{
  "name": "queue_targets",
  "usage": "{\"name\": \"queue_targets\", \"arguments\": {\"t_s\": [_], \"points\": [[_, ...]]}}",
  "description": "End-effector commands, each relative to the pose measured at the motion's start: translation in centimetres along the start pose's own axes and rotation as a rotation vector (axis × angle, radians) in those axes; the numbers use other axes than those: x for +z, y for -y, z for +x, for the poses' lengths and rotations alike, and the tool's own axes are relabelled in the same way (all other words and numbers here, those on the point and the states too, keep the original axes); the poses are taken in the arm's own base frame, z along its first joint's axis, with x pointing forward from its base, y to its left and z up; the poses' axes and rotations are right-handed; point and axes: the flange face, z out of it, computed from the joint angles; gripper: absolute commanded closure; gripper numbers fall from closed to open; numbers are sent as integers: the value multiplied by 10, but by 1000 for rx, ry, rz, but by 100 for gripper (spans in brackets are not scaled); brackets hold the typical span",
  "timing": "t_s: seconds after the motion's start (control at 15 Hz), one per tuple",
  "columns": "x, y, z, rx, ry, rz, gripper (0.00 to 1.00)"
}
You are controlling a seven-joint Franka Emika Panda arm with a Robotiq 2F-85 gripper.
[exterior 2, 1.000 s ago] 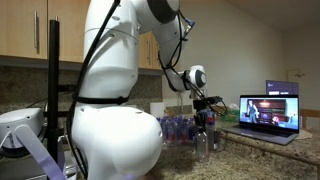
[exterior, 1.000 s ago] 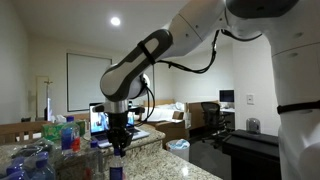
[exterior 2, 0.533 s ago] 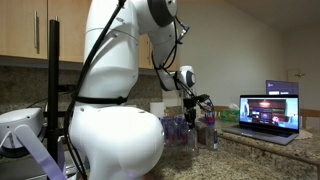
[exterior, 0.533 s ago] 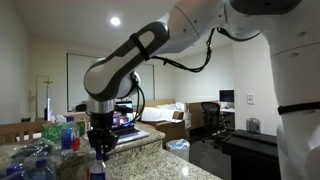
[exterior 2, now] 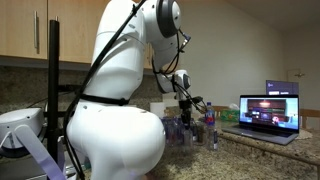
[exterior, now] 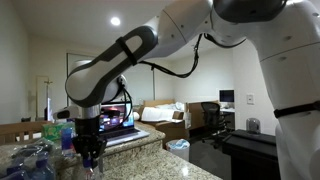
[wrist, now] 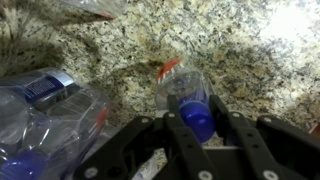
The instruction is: Move the bottle to the left, pick up the bottle near the laptop and put it together with other bottles on the left
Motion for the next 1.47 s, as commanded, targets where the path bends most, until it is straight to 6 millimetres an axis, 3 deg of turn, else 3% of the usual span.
{"name": "queue_targets", "arguments": {"t_s": [0.0,0.07,0.13,0.27,0.6,0.93,1.4], "points": [[7,-14,2,-8,20,37,86],[7,-17,3,-9,25,48,86],[7,-18,4,-11,27,56,40],[8,-21,4,-9,32,64,34],[7,-13,-1,-2,11,92,3],[-11,-11,-22,28,15,85,0],[-40,-35,-90,131,11,-43,0]]}}
